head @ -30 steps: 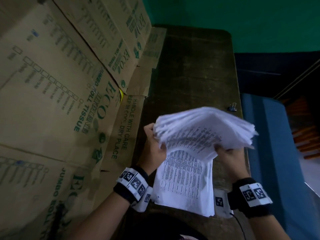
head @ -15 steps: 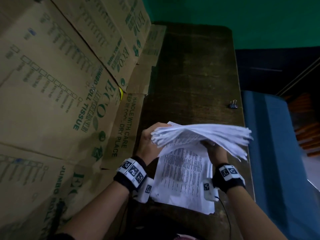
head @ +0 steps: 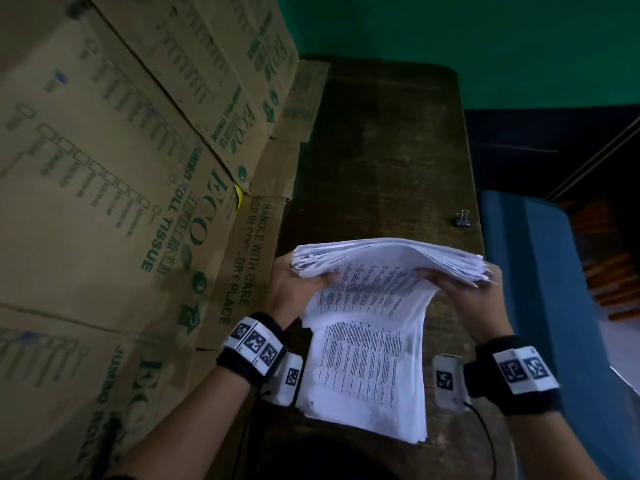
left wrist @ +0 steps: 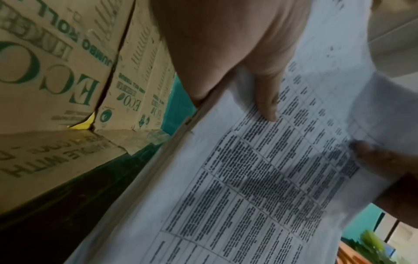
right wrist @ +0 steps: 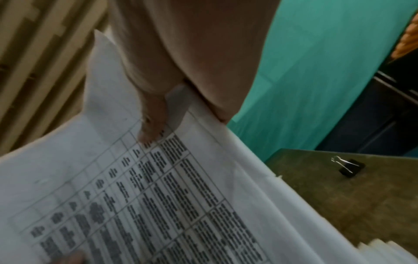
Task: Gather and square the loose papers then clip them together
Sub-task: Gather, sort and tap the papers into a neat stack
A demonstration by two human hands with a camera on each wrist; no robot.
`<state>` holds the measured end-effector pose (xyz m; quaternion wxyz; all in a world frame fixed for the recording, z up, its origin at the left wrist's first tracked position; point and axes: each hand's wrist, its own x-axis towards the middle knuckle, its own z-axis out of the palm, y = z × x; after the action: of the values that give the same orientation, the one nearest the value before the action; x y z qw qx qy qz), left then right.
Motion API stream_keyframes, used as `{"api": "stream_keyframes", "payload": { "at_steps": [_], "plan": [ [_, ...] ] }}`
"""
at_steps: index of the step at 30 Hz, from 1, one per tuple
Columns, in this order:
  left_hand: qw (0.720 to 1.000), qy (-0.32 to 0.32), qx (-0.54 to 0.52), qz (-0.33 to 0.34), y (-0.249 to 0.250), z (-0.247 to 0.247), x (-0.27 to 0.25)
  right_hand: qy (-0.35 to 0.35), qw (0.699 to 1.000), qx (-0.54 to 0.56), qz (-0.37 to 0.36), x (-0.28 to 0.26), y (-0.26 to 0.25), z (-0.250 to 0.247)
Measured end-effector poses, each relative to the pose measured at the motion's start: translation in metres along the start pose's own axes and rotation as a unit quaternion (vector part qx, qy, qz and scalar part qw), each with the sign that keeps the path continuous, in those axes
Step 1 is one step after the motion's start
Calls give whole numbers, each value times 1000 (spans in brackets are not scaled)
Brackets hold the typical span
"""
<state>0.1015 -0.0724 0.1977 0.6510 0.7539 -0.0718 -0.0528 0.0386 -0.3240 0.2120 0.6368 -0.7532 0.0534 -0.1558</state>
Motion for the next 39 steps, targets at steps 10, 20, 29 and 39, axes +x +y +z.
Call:
{"api": "stream_keyframes", "payload": {
  "at_steps": [10, 20, 29, 39],
  "plan": [
    [992, -16, -25, -121, -54, 7, 0, 18, 998, 48, 24, 0, 4, 0],
    [974, -27, 117, -192, -111, 18, -10, 42, 999, 13, -13, 6, -11, -2],
    [993, -34, 1, -109, -66, 11, -17, 0, 999, 29, -22, 3, -11, -20],
    [996, -51, -38, -66, -30, 9, -1, 5, 997, -7, 71, 11, 45, -1]
  ]
}}
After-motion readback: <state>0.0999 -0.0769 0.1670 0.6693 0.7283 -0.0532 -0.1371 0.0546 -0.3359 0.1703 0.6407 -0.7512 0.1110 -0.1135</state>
